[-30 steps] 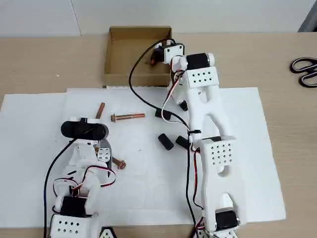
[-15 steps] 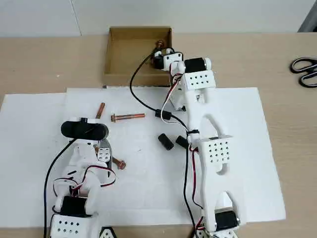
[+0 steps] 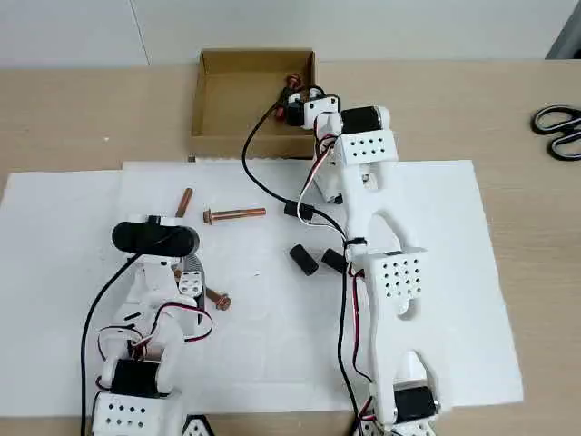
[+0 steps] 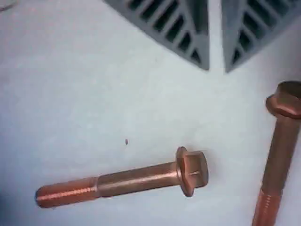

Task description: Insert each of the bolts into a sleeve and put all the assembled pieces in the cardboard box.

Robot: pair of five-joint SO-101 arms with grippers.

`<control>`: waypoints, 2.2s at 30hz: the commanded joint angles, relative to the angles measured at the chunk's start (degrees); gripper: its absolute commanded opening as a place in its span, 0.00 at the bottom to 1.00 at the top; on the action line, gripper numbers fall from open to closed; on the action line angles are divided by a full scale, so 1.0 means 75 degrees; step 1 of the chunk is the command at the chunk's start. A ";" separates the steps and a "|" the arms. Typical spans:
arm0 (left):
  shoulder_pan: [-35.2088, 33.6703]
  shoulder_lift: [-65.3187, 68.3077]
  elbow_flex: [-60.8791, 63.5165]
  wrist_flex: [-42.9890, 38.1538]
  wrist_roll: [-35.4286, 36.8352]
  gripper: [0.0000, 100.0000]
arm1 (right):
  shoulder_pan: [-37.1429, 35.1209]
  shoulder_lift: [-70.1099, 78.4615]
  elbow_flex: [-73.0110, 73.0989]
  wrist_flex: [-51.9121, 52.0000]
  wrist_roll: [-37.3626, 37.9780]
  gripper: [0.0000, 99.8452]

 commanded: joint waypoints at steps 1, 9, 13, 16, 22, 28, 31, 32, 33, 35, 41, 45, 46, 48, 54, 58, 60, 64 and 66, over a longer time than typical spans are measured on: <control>-0.0035 -0.0082 -0.0029 -0.0188 -0.0012 0.01 | -0.0240 -0.0522 -0.0105 0.0111 0.0012 0.00; 0.0012 -0.0082 -0.0029 -0.0223 -0.0047 0.01 | -0.0229 -0.2362 0.0504 0.0147 -0.0457 0.00; -0.0023 -0.0082 -0.0088 -0.0164 -0.0059 0.01 | -0.0182 -0.3393 0.1887 0.0158 -0.0809 0.00; 0.0000 -0.0023 -0.0651 0.0234 -0.0059 0.06 | -0.0088 -0.4401 0.3059 0.0158 -0.1149 0.00; -0.0023 -0.0012 -0.2010 0.1571 -0.0363 0.07 | 0.0381 -0.6652 0.5345 0.0135 -0.1231 0.00; -0.0035 -0.0012 -0.2514 0.2368 -0.0867 0.07 | 0.1237 -0.8551 0.7267 0.0111 -0.1219 0.00; -0.0176 0.0270 -0.2866 0.2555 -0.0867 0.07 | 0.1694 -0.9336 0.8182 0.0111 -0.1219 0.00; -0.0293 0.0527 -0.3077 0.2602 -0.0856 0.07 | 0.1870 -0.9582 0.8463 0.0111 -0.1219 0.00; -0.0445 0.0867 -0.3335 0.2614 -0.0856 0.07 | 0.2045 -0.9817 0.8744 0.0111 -0.1219 0.00; -0.0774 0.1735 -0.4038 0.2743 -0.0821 0.07 | 0.2385 -1.0274 0.9307 0.0100 -0.1219 0.00; -0.1114 0.4548 -0.6464 0.3774 -0.0879 0.04 | 0.3042 -1.1399 1.0421 0.0076 -0.1207 0.00; -0.1102 0.6048 -0.7859 0.4864 -0.1547 0.04 | 0.3288 -1.1833 1.0901 0.0076 -0.1207 0.00; -0.1102 0.6377 -0.8105 0.5064 -0.1629 0.04 | 0.3347 -1.1927 1.1018 0.0076 -0.1207 0.00; -0.1102 0.6986 -0.8481 0.5392 -0.1676 0.04 | 0.3487 -1.2056 1.1194 0.0076 -0.1207 0.00; -0.1360 0.8686 -0.9196 0.5966 -0.1653 0.04 | 0.3933 -1.2407 1.1593 0.0076 -0.1207 0.00; -0.1758 0.9881 -0.9747 0.6224 -0.1922 0.05 | 0.3991 -1.2642 1.1839 0.0076 -0.1207 0.00; -0.1875 1.0444 -1.0028 0.6377 -0.2098 0.07 | 0.3979 -1.2712 1.1944 0.0076 -0.1207 0.00; -0.2133 1.1218 -1.0743 0.6599 -0.2356 0.08 | 0.3979 -1.2747 1.2179 0.0076 -0.1207 0.00; -0.2180 1.1452 -1.1024 0.6623 -0.2497 0.08 | 0.3979 -1.2747 1.2319 0.0076 -0.1207 0.00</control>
